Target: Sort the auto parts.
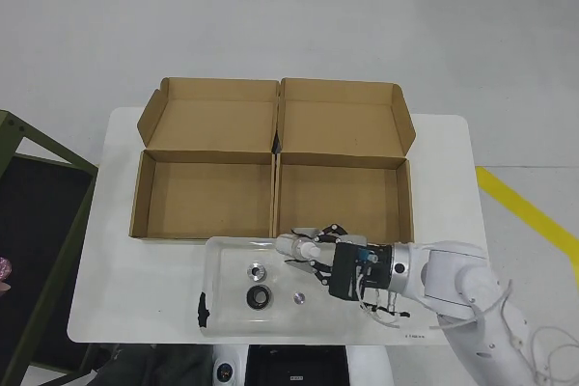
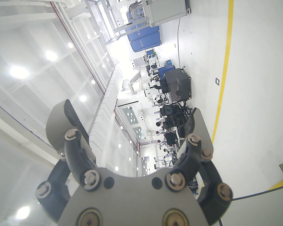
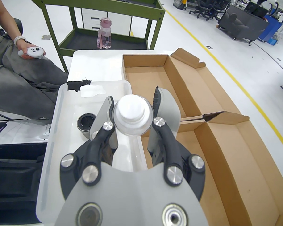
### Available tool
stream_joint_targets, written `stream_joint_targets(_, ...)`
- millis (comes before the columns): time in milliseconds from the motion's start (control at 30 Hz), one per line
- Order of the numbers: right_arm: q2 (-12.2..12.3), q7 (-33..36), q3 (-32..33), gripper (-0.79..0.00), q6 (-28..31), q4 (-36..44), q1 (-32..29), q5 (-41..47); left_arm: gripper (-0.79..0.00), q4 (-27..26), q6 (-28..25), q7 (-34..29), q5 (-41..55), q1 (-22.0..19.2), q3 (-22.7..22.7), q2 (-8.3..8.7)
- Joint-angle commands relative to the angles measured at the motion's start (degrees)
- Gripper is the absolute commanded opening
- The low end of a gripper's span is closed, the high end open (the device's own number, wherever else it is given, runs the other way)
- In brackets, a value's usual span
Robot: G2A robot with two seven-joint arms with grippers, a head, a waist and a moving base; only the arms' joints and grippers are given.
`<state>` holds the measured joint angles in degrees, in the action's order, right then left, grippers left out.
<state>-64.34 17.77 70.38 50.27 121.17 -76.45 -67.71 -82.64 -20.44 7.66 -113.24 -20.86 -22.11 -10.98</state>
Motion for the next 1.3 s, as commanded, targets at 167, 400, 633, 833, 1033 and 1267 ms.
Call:
stream_joint_targets(167,0.20,-1.49,0.55,-0.785,-0.79,-0.90,0.93,0.44,0.000,0.00,0.00,0.00,0.00,0.00,0.00,0.00)
stream_joint_targets(400,0.16,-2.79,-0.22,-0.785,-2.02,-3.25,3.08,0.46,0.000,0.00,0.00,0.00,0.00,0.00,0.00,0.00)
stream_joint_targets(633,-0.13,-1.49,-2.48,-0.785,-3.28,-7.37,7.41,0.68,0.000,0.00,0.00,0.00,0.00,0.00,0.00,0.00)
stream_joint_targets(833,-0.79,-0.68,-5.47,-0.785,-5.34,-13.86,12.54,1.43,0.000,0.00,0.00,0.00,0.00,0.00,0.00,0.00)
stream_joint_targets(1033,-1.48,-0.59,-8.12,-0.785,-6.12,-19.80,17.28,1.79,0.000,0.00,0.00,0.00,0.00,0.00,0.00,0.00)
stream_joint_targets(1267,-2.54,-0.15,-11.34,-0.785,-7.27,-27.40,22.73,4.23,0.000,0.00,0.00,0.00,0.00,0.00,0.00,0.00)
